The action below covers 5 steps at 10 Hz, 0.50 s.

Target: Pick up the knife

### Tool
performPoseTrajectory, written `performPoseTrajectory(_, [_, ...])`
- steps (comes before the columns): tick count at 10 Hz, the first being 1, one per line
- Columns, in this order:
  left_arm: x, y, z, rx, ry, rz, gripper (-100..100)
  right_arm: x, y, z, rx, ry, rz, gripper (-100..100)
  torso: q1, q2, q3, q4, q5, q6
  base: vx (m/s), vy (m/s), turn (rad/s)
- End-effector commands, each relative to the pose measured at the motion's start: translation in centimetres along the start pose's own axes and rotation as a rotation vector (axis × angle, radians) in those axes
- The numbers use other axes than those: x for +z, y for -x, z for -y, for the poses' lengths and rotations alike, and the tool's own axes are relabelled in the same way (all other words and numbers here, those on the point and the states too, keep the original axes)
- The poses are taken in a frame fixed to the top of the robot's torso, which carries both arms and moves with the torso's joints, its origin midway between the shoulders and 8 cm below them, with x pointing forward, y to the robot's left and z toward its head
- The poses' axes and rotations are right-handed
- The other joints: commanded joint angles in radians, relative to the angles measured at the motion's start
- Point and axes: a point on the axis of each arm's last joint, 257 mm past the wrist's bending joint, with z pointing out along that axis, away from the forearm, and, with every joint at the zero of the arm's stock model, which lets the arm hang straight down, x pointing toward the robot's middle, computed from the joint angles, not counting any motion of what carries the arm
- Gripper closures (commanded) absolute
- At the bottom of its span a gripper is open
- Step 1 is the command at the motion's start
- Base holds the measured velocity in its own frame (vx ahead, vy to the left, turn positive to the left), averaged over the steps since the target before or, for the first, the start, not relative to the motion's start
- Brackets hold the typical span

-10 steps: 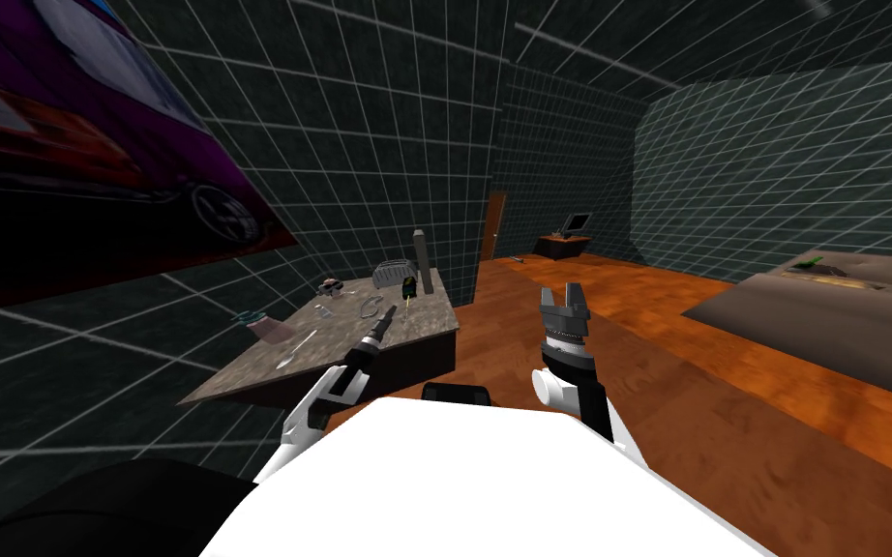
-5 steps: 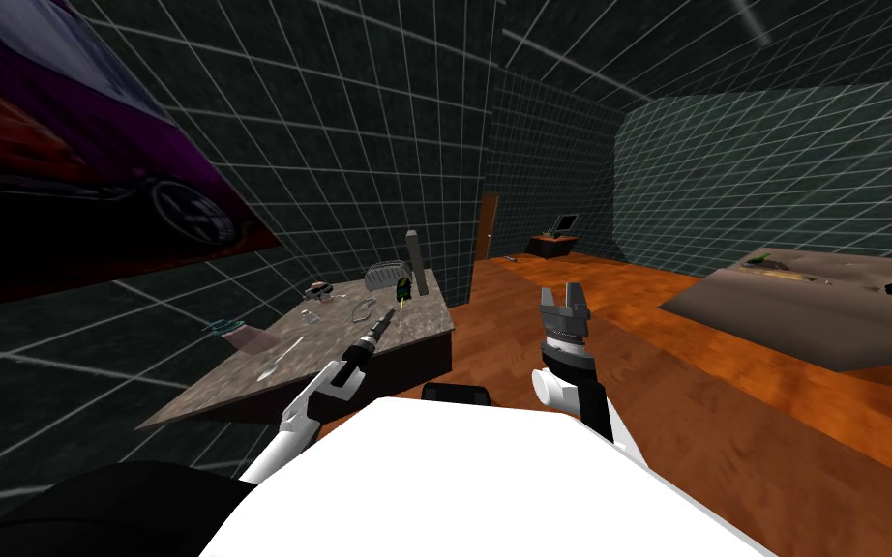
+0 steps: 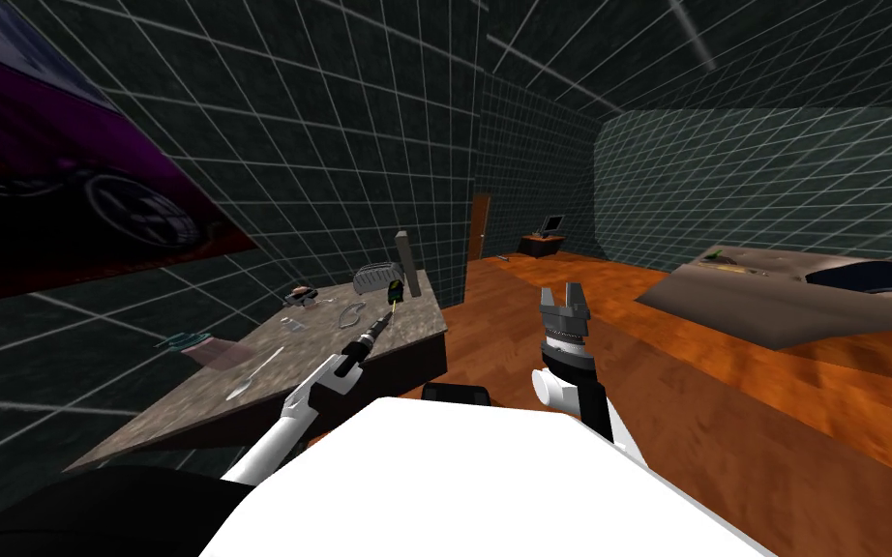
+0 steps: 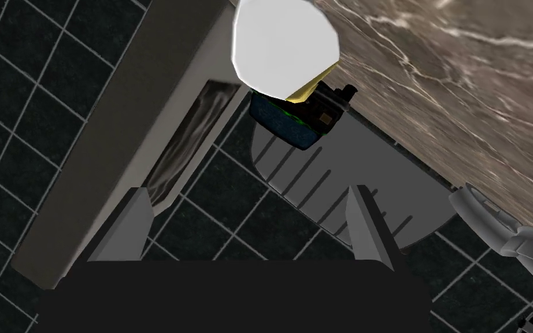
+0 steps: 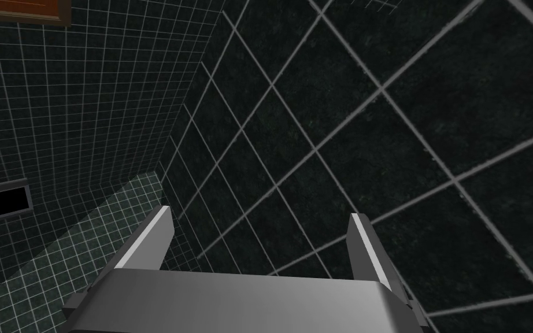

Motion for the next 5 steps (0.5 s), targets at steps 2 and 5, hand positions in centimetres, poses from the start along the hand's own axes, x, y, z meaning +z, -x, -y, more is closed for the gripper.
performPoseTrajectory(2, [0.6,0.4,-2.9,0.08,0.086,-0.021,-100,0.0,0.0,0.0,0.0,0.0,0.0,0,0.0,0.0,0.0,0.0,0.0,0.0,0.032,-0.059,-0.114])
performPoseTrajectory(5, [1.1,1.5,-5.7,0.164,0.17,-0.035,-100,0.0,0.0,0.0,0.0,0.0,0.0,0,0.001,0.0,0.0,0.0,0.0,0.0,0.023,-0.053,-0.103])
